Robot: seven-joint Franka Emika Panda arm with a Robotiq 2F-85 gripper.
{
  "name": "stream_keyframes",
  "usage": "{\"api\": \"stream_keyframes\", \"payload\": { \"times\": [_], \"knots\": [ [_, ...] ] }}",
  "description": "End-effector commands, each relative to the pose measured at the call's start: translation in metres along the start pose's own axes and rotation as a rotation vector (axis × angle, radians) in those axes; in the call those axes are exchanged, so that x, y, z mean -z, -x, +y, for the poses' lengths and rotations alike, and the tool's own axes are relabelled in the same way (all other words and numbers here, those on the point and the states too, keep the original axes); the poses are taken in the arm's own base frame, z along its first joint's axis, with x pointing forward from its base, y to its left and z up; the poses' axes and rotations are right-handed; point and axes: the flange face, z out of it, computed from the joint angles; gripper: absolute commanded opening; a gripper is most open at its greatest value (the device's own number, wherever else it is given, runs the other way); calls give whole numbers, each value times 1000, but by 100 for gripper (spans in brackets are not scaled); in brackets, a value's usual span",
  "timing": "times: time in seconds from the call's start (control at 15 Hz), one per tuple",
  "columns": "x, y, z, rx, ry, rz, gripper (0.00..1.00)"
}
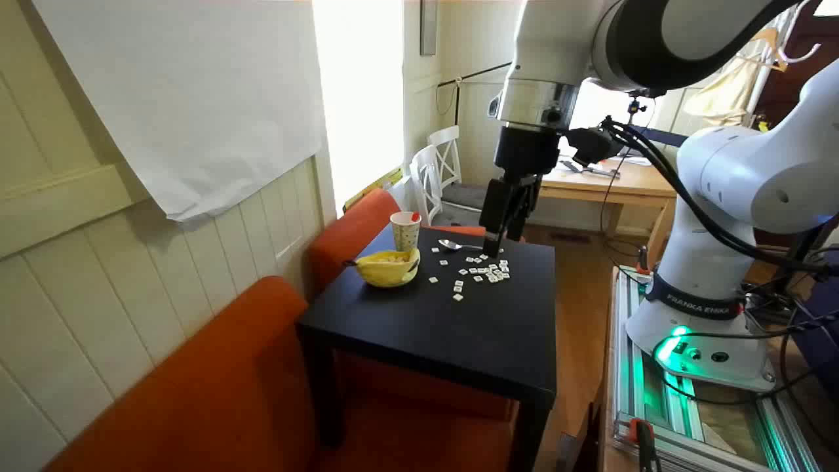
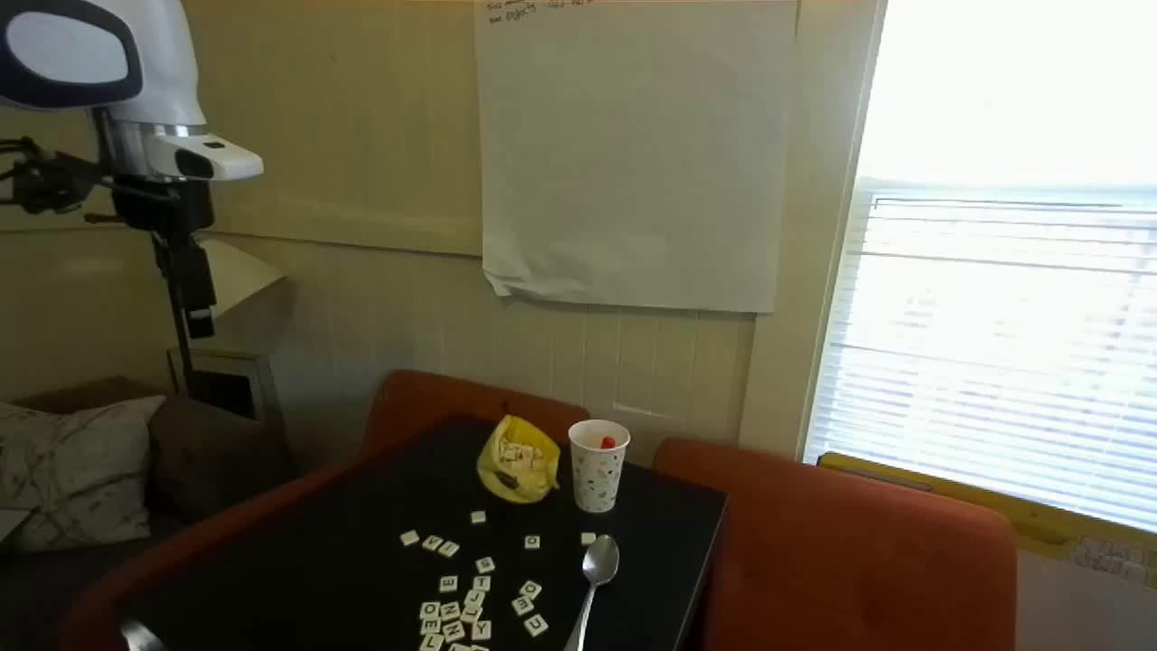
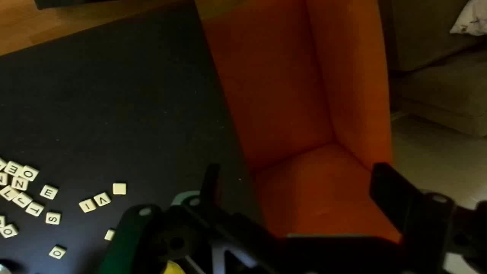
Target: Pick up the object and align it with the other object in a straight line
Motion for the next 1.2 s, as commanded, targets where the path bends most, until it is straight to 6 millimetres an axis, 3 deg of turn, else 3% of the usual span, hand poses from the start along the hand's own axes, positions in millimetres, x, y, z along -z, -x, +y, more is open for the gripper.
{"api": "stream_keyframes", "payload": {
  "times": [0.0, 0.27, 0.6, 0.67, 0.8, 1.13],
  "knots": [
    [0, 0, 0, 0, 1, -2, 100],
    [-3, -6, 4, -36, 36, 24, 100],
    [-9, -34, 45, -234, 210, 89, 100],
    [-10, -40, 55, -275, 246, 99, 75],
    [-13, -49, 75, -365, 304, 107, 66],
    [-36, -64, 111, -636, 362, 57, 30]
  ]
}}
